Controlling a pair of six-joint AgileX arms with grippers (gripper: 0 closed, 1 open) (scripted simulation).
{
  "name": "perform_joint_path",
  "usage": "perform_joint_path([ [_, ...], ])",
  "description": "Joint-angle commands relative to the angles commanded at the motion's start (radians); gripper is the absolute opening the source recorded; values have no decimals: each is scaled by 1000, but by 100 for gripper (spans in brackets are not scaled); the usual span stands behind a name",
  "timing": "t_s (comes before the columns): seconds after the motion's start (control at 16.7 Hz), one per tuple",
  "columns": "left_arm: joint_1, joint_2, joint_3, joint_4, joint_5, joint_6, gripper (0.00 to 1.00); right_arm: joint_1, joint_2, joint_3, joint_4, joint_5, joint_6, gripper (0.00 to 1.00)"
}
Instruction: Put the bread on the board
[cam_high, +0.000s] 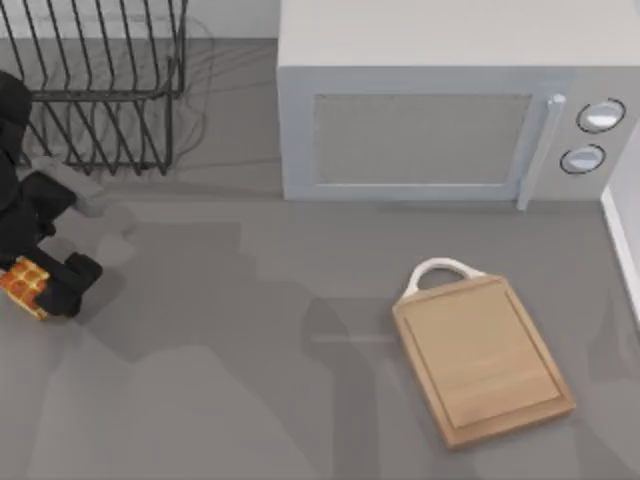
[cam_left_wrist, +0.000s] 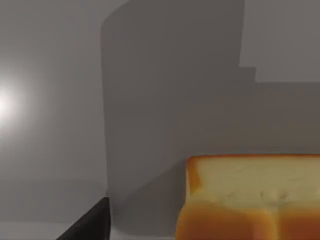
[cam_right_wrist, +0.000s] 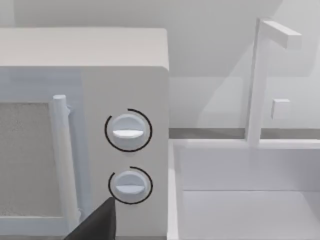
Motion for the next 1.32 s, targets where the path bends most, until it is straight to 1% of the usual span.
perform_joint_path([
  [0.12,0,0,0,0,0,0,100,0,0,0,0,0,0,100],
  [0.9,0,0,0,0,0,0,2,0,0,0,0,0,0,100],
  [0.96,0,0,0,0,0,0,0,0,0,0,0,0,0,100],
  [1.32,0,0,0,0,0,0,0,0,0,0,0,0,0,100],
])
